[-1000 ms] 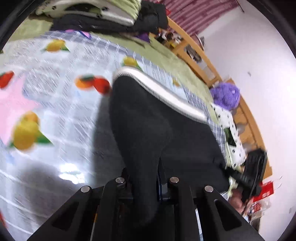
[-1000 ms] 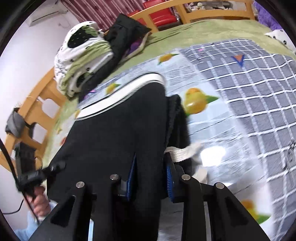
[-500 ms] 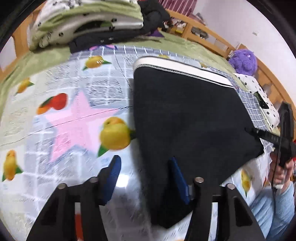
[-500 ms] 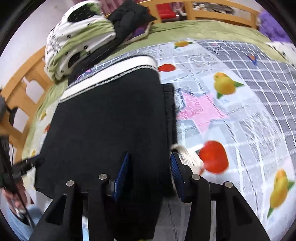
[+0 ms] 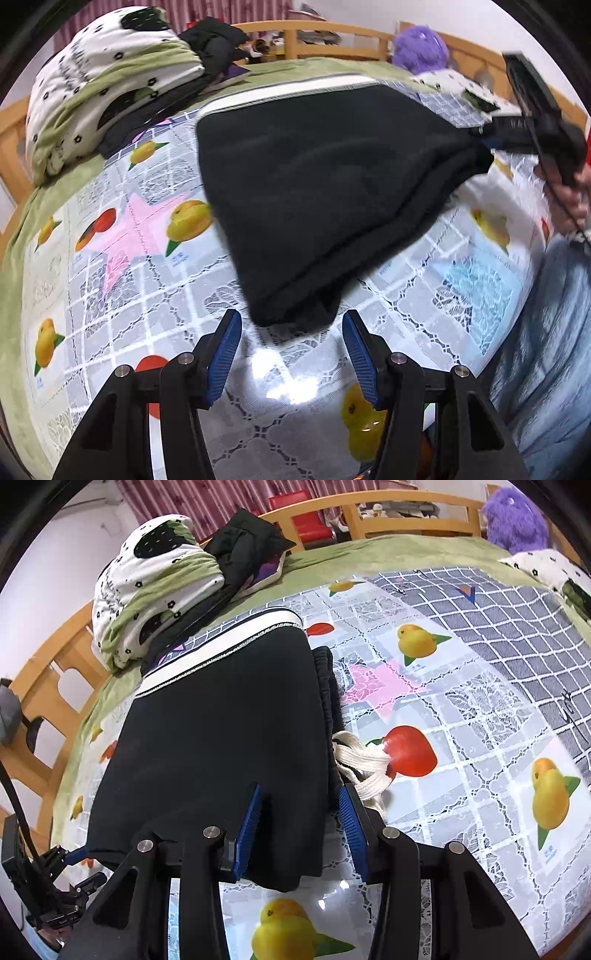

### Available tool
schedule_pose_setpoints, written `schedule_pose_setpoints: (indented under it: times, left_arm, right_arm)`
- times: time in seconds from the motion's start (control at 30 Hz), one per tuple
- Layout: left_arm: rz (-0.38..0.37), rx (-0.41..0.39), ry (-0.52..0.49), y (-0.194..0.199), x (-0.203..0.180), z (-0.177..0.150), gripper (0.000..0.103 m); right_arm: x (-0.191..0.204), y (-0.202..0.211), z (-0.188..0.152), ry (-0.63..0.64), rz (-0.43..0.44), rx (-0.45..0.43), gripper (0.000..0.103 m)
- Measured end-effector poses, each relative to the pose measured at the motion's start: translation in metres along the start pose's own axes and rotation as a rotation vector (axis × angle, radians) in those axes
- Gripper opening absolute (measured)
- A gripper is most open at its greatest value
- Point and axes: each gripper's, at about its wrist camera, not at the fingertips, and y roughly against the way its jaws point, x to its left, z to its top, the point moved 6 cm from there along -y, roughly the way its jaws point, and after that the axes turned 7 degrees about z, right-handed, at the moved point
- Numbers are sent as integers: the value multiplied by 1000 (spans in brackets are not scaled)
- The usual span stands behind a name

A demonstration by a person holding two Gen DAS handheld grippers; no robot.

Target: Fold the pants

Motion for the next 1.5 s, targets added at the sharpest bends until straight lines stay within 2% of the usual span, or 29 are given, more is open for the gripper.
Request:
schedule_pose_setpoints:
  times: [0.23, 0.33, 0.37, 0.43, 0.5, 0.57, 0.6, 0.67, 0.7, 0.73, 0.83, 0.93, 1.07, 1.13, 1.17, 1.23, 1.27, 1.33, 1.43, 1.5]
  left_arm:
    - [103, 53, -71, -17, -10, -4, 55]
    - [120, 30, -58, -18, -9, 0, 52]
    - [114, 19, -47, -17, -8, 1, 42]
    - [95, -2, -8, -14, -4, 5, 35]
    - [65, -27, 26, -12, -1, 7, 22]
    - [42, -48, 81, -12, 5, 11, 15]
    - [4, -54, 146, -12, 12, 11, 13]
    - [-35, -21, 232, -19, 19, 9, 12]
    - [-25, 38, 271, -30, 23, 3, 12]
    - [-23, 63, 295, -35, 23, 0, 12]
    - [10, 36, 302, -25, 20, -1, 12]
    - [1, 69, 327, -25, 18, -11, 16]
    - [17, 58, 307, -3, 17, -15, 18]
    - [30, 42, 328, 16, 24, -16, 21]
    - [29, 19, 347, 27, 29, -15, 27]
    - [27, -30, 370, 43, 39, -8, 31]
    - [27, -49, 371, 48, 43, 1, 31]
    - [7, -75, 372, 49, 43, 26, 31]
    - [-85, -105, 345, 34, 27, 66, 41]
    - [-66, -85, 315, 11, 16, 75, 41]
  right_arm:
    - [-3, 3, -3, -8, 21, 5, 44]
    - [-4, 4, -3, -11, 27, 5, 44]
    - [-5, 4, -3, -13, 29, 5, 44]
    - [-6, 5, -2, -16, 30, 4, 44]
    - [-8, 6, -3, -18, 28, 3, 44]
    - [-10, 4, -3, -19, 26, 8, 44]
    - [-10, 4, -3, -20, 24, 12, 44]
    - [-11, 1, -4, -16, 13, 22, 44]
    - [-11, -1, -5, -12, 4, 28, 44]
    - [-11, -3, -6, -6, -4, 36, 45]
    - [-9, -7, -9, 17, -21, 61, 45]
    - [-11, -7, -13, 30, -29, 70, 46]
    - [-11, -12, -22, 84, -50, 128, 48]
    - [-7, 4, -18, 122, -41, 66, 47]
    - [-5, 16, -13, 133, -33, 14, 47]
    - [0, 36, -4, 142, -2, -94, 47]
    - [3, 37, -1, 146, 19, -107, 47]
    - [14, 31, 4, 158, 58, -97, 43]
    - [36, 10, 5, 233, 72, -67, 40]
    - [44, -12, -3, 307, 23, -4, 40]
